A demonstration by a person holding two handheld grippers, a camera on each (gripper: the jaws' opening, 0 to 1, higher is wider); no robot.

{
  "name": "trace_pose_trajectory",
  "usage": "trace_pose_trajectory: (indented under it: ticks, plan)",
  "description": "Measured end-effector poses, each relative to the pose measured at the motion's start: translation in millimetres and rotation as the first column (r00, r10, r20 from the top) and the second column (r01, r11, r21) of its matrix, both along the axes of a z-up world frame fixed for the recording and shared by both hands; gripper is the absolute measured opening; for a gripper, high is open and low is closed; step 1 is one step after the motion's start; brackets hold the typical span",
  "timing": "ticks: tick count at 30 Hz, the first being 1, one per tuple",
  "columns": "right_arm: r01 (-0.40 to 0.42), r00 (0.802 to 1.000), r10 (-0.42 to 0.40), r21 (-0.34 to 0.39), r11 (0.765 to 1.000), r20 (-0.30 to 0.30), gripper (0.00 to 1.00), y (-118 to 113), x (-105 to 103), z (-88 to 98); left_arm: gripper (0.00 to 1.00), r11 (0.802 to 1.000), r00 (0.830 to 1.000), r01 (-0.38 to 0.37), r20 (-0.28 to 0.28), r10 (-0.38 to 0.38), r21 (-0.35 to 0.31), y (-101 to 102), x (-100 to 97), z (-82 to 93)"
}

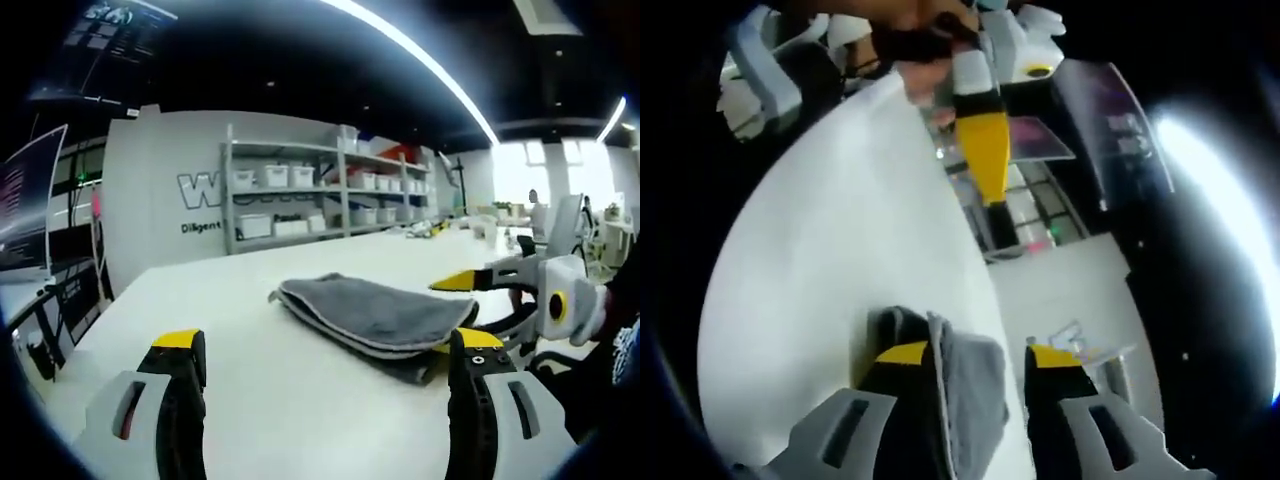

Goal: Open the folded towel by lifting each exposed corner and separating the folded layers until the towel lies flat within the target outline without major curled edges

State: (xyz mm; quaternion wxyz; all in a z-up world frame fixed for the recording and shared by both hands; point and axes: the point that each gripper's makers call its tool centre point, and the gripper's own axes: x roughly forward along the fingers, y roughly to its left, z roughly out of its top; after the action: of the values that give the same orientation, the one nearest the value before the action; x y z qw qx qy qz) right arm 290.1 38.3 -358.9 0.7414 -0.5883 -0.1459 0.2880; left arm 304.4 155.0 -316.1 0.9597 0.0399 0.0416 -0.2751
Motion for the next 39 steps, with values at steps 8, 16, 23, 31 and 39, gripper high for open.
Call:
trace_pose_trajectory:
  ticks: [8, 16, 23, 31, 39]
  plan:
    - [-0.016, 1.0, 0.016, -0.033, 0.999, -0.01, 0.11, 6, -2, -8.5, 1.0, 1.0, 1.0, 0.014, -0.015, -0.014, -0.015, -2, -0.4, -1.7]
    - [-0.013, 0.998, 0.012, -0.009, 1.0, -0.063, 0.0, 6, -2, -12.0, 1.0, 0.999, 0.998, 0.001, -0.059, -0.004, -0.04, 0, 9.9, -4.6]
    - [0.012, 0.995, -0.003, 0.087, 0.996, -0.098, 0.0, 2, 1, -1.7, 1.0, 0.996, 0.997, 0.011, -0.069, -0.016, -0.085, -17, 1.6, -1.0]
    - [0.094, 0.981, -0.04, 0.282, 0.955, -0.19, 0.0, -9, 8, 14.9, 1.0, 0.981, 0.987, 0.064, -0.132, -0.089, -0.183, -32, 1.2, -9.3]
    - [0.128, 0.973, -0.037, 0.4, 0.908, -0.226, 0.0, -19, 13, 28.9, 1.0, 0.886, 0.943, 0.163, -0.194, -0.269, -0.435, -51, 4.8, -2.8]
